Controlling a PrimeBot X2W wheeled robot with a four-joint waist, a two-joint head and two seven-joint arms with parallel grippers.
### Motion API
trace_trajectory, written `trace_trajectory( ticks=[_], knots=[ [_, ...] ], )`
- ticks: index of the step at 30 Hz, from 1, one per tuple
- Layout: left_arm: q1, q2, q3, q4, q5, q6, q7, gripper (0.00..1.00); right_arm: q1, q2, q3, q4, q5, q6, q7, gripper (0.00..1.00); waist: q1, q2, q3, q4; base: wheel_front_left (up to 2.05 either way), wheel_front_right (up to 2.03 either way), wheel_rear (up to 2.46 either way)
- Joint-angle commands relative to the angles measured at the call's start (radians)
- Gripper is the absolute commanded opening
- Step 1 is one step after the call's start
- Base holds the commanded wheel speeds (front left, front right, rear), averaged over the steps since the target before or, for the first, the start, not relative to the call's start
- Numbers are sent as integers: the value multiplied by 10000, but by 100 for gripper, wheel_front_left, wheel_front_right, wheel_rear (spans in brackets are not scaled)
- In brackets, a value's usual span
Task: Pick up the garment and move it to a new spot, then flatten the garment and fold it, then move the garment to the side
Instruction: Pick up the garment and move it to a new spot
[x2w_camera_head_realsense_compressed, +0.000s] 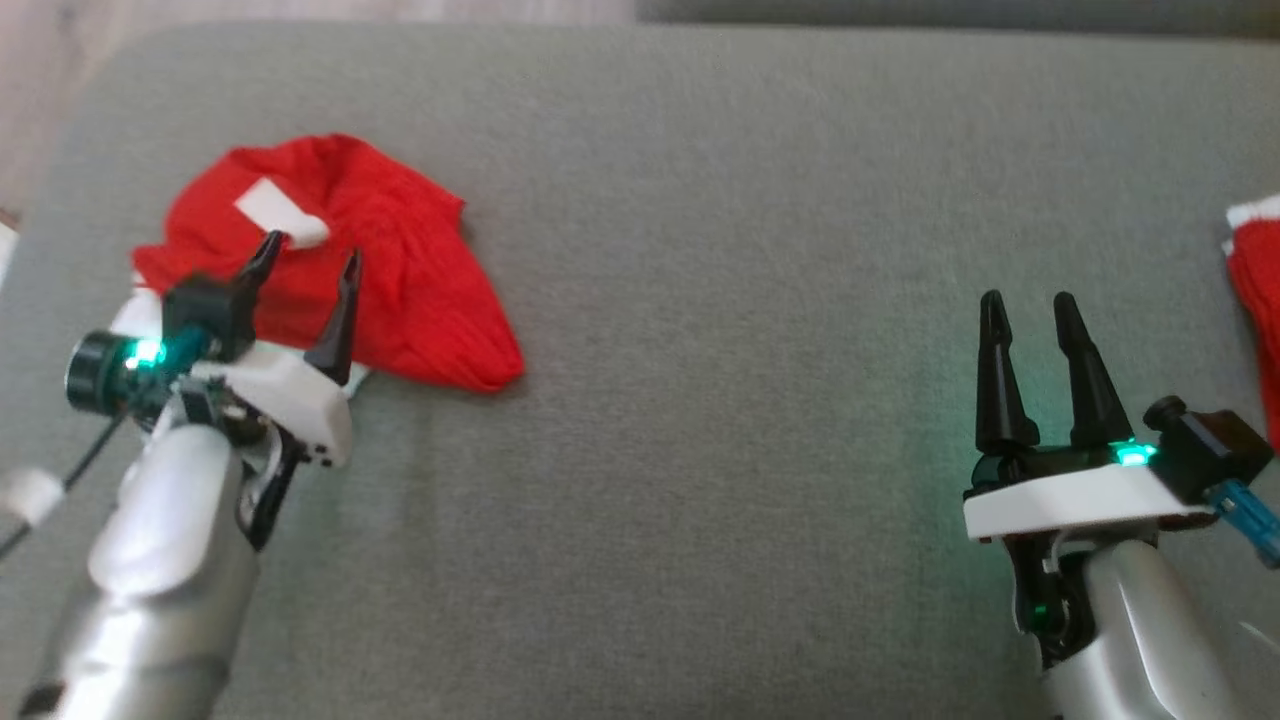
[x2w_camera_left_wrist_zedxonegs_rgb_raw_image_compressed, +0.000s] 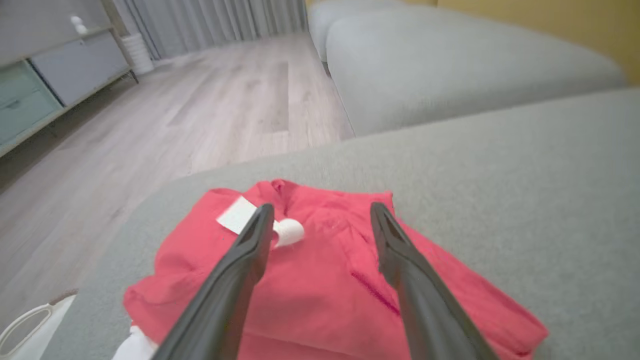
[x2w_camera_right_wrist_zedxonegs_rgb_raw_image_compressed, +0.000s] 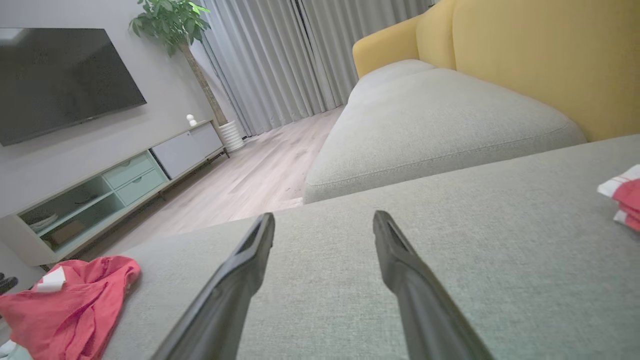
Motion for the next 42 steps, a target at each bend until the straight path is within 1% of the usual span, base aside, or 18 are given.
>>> trace_trajectory(
  ticks=[1,2,3,4,7,9,10,11,12,19,22,23,25,31,37,42],
  knots=[
    [-631,608,-33,19,-162,19,252,100,-347,-18,245,-388,0,-7,-110,100,-4,0,458,-348,0,0,0],
    [-869,819,-363,213,-262,18,430,100,-395,-18,237,-406,-5,-7,-111,100,-4,0,547,-402,0,0,0],
    [-1255,1223,-999,548,-466,17,736,100,-487,-18,233,-434,10,-7,-111,100,-4,0,717,-526,0,0,0],
    [-1403,1355,-1160,766,-677,16,916,100,-523,-18,210,-453,51,-7,-111,100,-4,0,786,-569,0,0,0],
    [-1748,1582,-1434,1487,-987,16,1456,100,-599,-18,169,-508,147,-7,-111,100,-4,0,956,-664,0,0,0],
    [-1894,1630,-1663,1718,-1163,15,1391,100,-644,-18,167,-510,127,-7,-111,100,-4,0,1020,-719,0,0,0],
    [-1957,1659,-1763,1824,-1239,15,1299,85,-657,-18,157,-504,113,-7,-111,100,-4,0,1029,-731,0,0,0],
    [-2017,1686,-1848,1923,-1281,15,1189,24,-666,-18,141,-499,98,-7,-111,100,-4,0,1025,-741,0,0,0],
    [-2077,1703,-1917,1971,-1302,15,992,0,-670,-18,127,-494,89,-7,-111,100,-4,0,1012,-748,0,0,0],
    [-2441,1871,-1895,1859,-1265,14,-1251,0,-592,-18,109,-348,103,-7,-111,100,-4,0,593,-790,0,0,0],
    [-2458,1982,-1884,1447,-1200,16,-1783,0,-500,-18,148,-283,136,-7,-111,100,-4,0,260,-794,0,0,0],
    [-2458,1982,-1884,1447,-1200,16,-1783,0,-500,-18,148,-283,136,-7,-111,100,-4,0,260,-794,0,0,0],
    [-2357,2065,-1819,971,-1134,109,-1943,0,-425,-18,178,-232,203,-7,-111,100,-4,0,-21,-811,0,0,0],
    [-1750,2335,-1390,-1219,-1023,574,-2060,0,-178,-18,232,-113,371,-7,-111,100,-4,0,-650,-821,0,0,0],
    [-463,2534,-838,-3010,-1418,1124,-2065,0,27,-18,302,-77,501,-7,-111,100,-4,0,-1044,-840,0,0,0],
    [855,2378,-564,-4120,-1968,1655,-1865,0,235,-18,385,-119,472,-7,-111,100,-4,0,-1323,-683,0,0,0]
  ],
)
